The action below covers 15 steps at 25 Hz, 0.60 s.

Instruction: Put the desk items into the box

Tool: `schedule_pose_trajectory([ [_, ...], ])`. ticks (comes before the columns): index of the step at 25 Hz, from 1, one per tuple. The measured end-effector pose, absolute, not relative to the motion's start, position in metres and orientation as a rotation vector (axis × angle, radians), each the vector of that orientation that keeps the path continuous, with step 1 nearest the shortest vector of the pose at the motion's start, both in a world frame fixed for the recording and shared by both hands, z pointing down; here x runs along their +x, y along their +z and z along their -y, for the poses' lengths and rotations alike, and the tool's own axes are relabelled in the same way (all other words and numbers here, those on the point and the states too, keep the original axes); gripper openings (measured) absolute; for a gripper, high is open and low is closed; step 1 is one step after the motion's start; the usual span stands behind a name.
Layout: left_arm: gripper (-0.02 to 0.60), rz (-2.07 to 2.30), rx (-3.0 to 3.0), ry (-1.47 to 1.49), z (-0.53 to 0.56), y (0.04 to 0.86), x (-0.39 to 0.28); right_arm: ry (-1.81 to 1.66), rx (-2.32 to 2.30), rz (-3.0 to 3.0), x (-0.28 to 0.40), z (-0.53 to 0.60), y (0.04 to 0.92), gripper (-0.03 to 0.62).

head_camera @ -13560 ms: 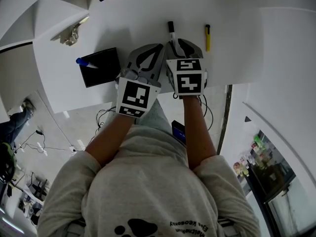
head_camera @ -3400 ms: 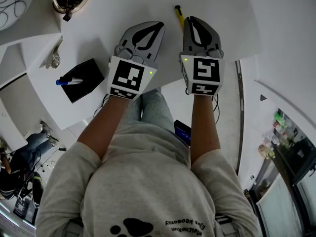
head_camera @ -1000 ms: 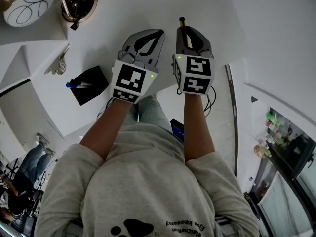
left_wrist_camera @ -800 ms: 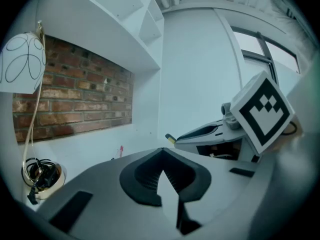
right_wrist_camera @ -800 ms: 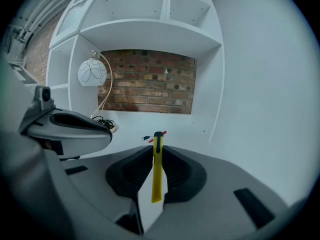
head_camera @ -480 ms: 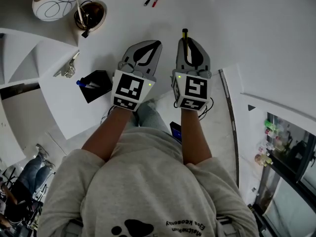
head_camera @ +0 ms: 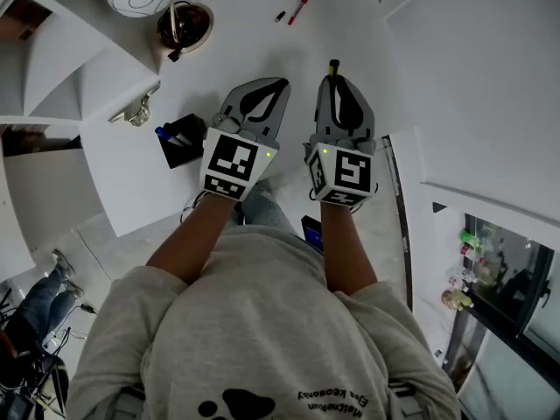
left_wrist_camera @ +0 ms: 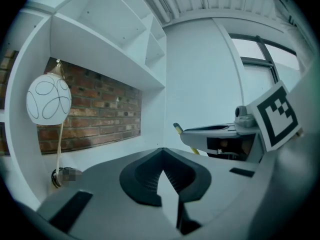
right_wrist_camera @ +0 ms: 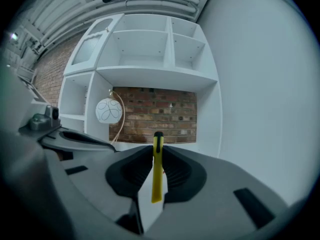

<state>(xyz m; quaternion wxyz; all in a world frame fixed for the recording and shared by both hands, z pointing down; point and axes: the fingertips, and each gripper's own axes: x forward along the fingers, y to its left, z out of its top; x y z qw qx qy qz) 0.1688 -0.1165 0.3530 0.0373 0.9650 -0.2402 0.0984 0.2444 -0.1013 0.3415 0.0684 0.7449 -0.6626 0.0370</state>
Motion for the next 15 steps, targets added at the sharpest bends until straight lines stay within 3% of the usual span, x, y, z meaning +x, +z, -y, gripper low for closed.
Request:
schedule_pose_trajectory([
  [15,0.004,1.008,2.88,0.313,0.124,0.347,0.077,0.057,2.017,2.25,0.141,0.127,0.33,0.072],
])
